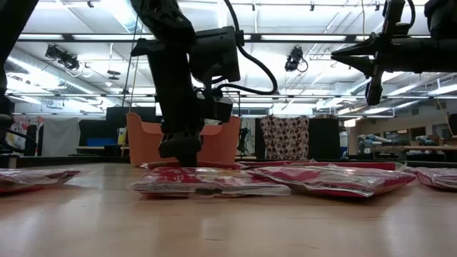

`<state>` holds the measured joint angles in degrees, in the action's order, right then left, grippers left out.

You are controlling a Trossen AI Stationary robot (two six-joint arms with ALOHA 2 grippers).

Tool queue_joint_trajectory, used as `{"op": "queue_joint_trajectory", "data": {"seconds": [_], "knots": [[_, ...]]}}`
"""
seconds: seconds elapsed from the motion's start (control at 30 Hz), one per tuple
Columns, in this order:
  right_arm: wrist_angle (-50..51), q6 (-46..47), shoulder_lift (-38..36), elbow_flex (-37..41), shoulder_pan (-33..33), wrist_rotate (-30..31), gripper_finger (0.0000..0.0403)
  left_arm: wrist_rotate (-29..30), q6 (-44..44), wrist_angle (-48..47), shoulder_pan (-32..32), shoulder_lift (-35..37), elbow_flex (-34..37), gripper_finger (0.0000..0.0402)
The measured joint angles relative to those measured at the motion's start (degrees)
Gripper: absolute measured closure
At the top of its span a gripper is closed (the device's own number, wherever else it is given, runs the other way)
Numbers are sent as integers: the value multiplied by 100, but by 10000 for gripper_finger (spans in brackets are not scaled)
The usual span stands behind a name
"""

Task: Sort popcorn bags into baskets
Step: Put the red popcorn bag into the orange bin

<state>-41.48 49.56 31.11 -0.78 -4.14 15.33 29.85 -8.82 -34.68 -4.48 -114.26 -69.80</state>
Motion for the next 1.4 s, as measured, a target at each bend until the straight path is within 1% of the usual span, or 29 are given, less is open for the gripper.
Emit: {"op": "queue_joint_trajectory", "data": {"seconds": [0.13, 0.27, 0.4, 0.53, 0.8, 0.9, 1.0, 1.07, 1.17, 1.27, 1.4], "knots": [[-2, 38, 0, 0, 0, 0, 375, -21, 2, -70, 40, 2, -2, 344], [0, 40, 0, 0, 0, 0, 375, -228, -2, -179, 86, 75, -7, 382], [-1, 25, 0, 0, 0, 0, 375, -590, 2, -345, 93, 332, 17, 383], [-30, -49, 0, 0, 0, 0, 375, -894, 0, -543, 81, 782, 15, 383], [-46, -188, 0, 0, -5, 4, 375, -701, 49, -1210, 128, 2002, 7, 383], [-46, -225, 0, 0, -13, 7, 375, -473, 42, -1552, 243, 2428, -63, 383], [-47, -304, 2, 0, -14, 47, 375, -108, 103, -1947, 396, 2700, -338, 383], [-52, -315, 17, 0, -15, 139, 375, 127, 345, -2025, 526, 2846, -508, 383], [-94, -325, 53, -2, -17, 288, 375, 315, 978, -1953, 820, 2894, -693, 383], [-116, -345, 83, -2, -22, 369, 375, 208, 1566, -1863, 1192, 2873, -702, 383], [-128, -330, 87, -2, -22, 321, 375, 124, 2134, -1727, 1713, 2683, -702, 383]]}}
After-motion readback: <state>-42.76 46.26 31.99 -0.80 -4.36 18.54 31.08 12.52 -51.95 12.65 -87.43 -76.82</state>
